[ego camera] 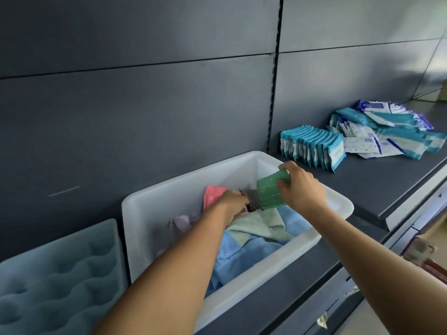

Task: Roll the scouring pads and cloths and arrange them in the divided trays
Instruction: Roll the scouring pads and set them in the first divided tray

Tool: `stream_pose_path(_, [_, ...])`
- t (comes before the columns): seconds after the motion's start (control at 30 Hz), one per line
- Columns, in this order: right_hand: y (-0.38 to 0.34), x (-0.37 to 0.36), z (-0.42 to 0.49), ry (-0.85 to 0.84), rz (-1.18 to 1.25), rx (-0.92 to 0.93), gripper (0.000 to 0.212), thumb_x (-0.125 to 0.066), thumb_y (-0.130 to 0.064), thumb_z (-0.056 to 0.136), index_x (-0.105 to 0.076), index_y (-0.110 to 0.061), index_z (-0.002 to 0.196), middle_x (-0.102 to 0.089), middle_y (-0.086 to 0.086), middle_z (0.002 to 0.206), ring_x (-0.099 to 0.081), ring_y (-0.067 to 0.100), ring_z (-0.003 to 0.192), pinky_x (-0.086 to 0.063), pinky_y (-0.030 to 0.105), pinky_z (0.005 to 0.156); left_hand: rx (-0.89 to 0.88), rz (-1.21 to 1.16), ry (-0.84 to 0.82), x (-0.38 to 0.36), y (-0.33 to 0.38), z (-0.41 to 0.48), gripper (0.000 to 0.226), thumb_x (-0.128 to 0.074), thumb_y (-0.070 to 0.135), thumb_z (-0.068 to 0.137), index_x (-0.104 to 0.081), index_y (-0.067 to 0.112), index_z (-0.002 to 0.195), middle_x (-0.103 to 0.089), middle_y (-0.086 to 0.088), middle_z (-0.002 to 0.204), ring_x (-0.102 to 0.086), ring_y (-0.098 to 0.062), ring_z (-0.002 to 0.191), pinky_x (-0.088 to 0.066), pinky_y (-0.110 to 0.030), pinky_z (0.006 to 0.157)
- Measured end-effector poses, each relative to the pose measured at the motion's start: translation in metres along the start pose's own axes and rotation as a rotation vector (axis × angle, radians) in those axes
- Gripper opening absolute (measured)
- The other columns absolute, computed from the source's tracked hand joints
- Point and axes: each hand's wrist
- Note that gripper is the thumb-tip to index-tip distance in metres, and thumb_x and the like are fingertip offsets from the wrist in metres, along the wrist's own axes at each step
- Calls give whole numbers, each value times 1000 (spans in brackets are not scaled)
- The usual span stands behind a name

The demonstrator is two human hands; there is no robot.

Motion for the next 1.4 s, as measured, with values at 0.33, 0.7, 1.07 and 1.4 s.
stream_pose_path(0.33, [25,5,4,122,355,-174,33,-59,-18,89,-46,-13,119,-54,2,101,-54,27,88,-45,37,75,35,3,49,-40,16,18,28,-73,23,86,-66,2,102,-64,-7,74,-60,-18,65,-43,-22,54])
stream_pose_path(0.7, [-25,10,-24,67,714,-162,10,-62,-11,87,-55,-10,95,-49,-1,67,-45,18,53,-47,33,48,-317,-149,162,50,13,-67,3,-61,17,94,-60,20,93,-65,3,86,-65,-22,79,-56,-36,76])
stream_pose_path(1.07, [-164,-12,-125,-189,1042,-35,7,-61,-6,90,-61,-11,96,-61,11,76,-52,15,46,-39,22,36,-565,-143,338,203,-66,-237,11,-60,19,96,-62,26,87,-68,13,80,-58,0,71,-49,-20,61])
stream_pose_path(1.4, [-277,-40,-219,-241,1052,134,11,-64,-15,90,-59,-6,90,-54,17,78,-48,21,67,-40,34,54,-525,7,512,331,-176,-361,21,-67,29,89,-61,31,109,-71,6,103,-68,-3,88,-52,-23,70])
Point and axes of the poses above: each hand's wrist, its own z-axis towards the middle knuckle, its own x-axis out of the back of the hand, y = z × x
